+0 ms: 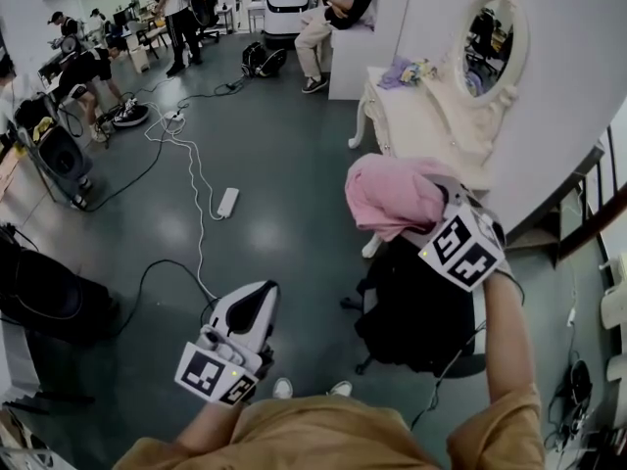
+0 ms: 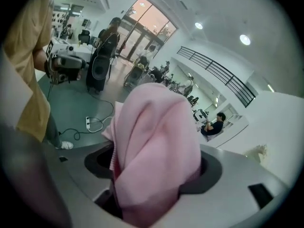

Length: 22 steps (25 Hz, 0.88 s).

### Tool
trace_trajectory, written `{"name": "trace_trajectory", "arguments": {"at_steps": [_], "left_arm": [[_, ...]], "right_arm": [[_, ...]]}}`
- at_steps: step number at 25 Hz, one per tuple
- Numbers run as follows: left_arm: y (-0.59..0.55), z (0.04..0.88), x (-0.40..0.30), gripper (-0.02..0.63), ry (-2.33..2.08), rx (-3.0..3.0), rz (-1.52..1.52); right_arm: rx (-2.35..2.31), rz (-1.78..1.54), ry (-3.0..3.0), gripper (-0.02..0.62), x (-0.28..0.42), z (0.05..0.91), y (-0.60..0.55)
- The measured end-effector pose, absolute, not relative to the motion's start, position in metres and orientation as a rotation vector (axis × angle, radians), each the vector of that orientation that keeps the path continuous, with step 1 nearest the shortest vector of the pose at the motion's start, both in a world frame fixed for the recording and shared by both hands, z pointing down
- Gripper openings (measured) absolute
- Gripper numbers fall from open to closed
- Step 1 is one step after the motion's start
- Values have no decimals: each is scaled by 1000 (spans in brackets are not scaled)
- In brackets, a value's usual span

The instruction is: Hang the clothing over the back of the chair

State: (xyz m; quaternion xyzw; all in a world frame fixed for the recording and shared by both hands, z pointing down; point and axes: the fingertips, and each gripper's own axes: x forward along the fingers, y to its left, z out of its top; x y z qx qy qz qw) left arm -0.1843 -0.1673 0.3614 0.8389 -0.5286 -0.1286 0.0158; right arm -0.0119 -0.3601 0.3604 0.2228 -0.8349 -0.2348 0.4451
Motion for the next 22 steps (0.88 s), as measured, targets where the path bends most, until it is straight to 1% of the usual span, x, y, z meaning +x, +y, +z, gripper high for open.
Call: {"name": "trace_trajectory", "arguments": {"at_steps": [2, 13, 17, 22], "left_arm": [[-168, 362, -185, 3, -1632, 2615, -402], [-170, 365, -184, 3, -1552, 2645, -413], [-173, 367, -182, 3, -1534, 2645, -406], [-176, 369, -183, 3, -1516, 2641, -407]], "right_arm": [[549, -613, -2013, 378, -10, 367, -361], [590, -560, -1987, 382, 1, 381, -356], [596, -513, -2035, 405, 5, 372, -353], [615, -459, -2081, 410, 8, 367, -352]]}}
